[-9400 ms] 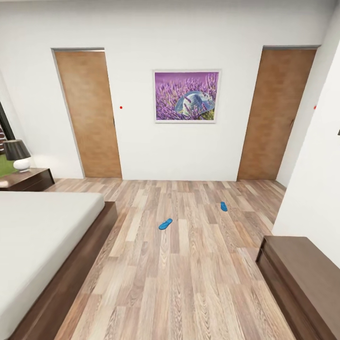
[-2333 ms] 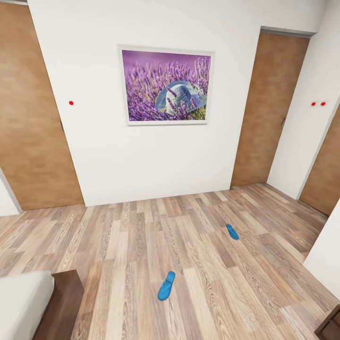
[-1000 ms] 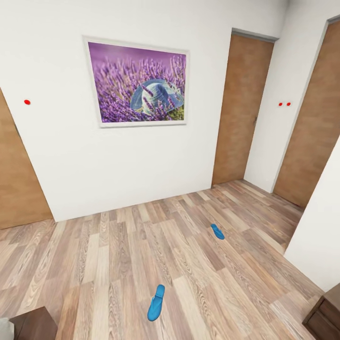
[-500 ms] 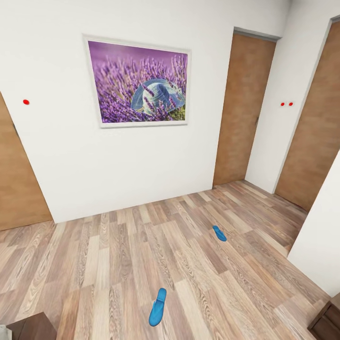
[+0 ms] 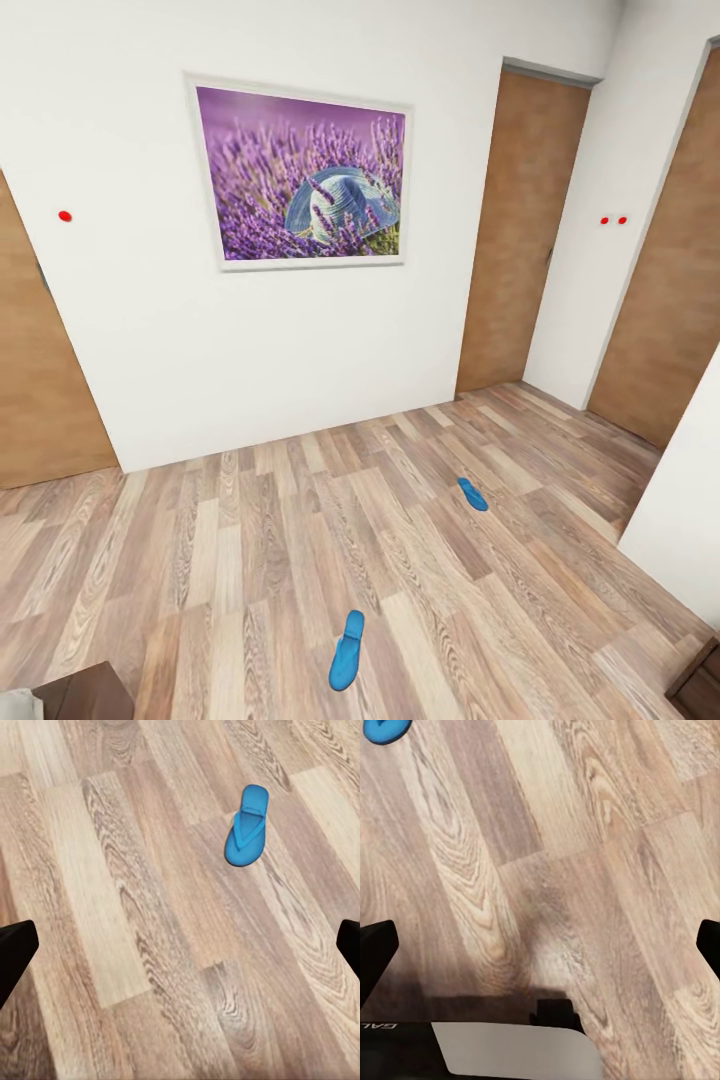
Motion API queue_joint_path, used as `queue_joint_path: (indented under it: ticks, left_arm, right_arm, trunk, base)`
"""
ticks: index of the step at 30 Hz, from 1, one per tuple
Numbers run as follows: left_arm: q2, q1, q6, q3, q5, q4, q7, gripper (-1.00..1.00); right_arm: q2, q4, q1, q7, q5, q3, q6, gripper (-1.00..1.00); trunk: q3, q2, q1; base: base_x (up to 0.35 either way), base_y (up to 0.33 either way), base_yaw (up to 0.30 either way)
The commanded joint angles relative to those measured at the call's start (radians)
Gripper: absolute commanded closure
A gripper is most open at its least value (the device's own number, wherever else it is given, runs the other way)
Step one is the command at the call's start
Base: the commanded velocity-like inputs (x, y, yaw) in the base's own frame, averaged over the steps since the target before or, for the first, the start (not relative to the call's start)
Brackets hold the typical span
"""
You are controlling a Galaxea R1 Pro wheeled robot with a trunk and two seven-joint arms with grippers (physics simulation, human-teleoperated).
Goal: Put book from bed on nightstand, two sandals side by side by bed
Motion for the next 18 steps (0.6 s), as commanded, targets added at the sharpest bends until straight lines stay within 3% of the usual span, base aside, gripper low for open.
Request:
queue_joint_path:
  ticks: [1, 7, 18]
  left_arm:
    - [0.000, -0.001, -0.003, -0.001, 0.000, 0.001, 0.000, -1.00]
    - [0.000, -0.001, -0.003, -0.001, 0.000, 0.001, 0.000, -1.00]
    - [0.000, -0.001, -0.003, -0.001, 0.000, 0.001, 0.000, -1.00]
  right_arm:
    - [0.000, 0.001, -0.001, 0.000, 0.000, -0.001, -0.003, -1.00]
    - [0.000, 0.001, -0.001, 0.000, 0.000, -0.001, -0.003, -1.00]
    - [0.000, 0.001, -0.001, 0.000, 0.000, -0.002, -0.003, -1.00]
  trunk:
    - [-0.001, -0.001, 0.000]
    - [-0.001, -0.001, 0.000]
    - [-0.001, -0.001, 0.000]
  base:
    - [0.000, 0.021, 0.000]
    - [0.106, 0.068, 0.000]
    - [0.258, 0.098, 0.000]
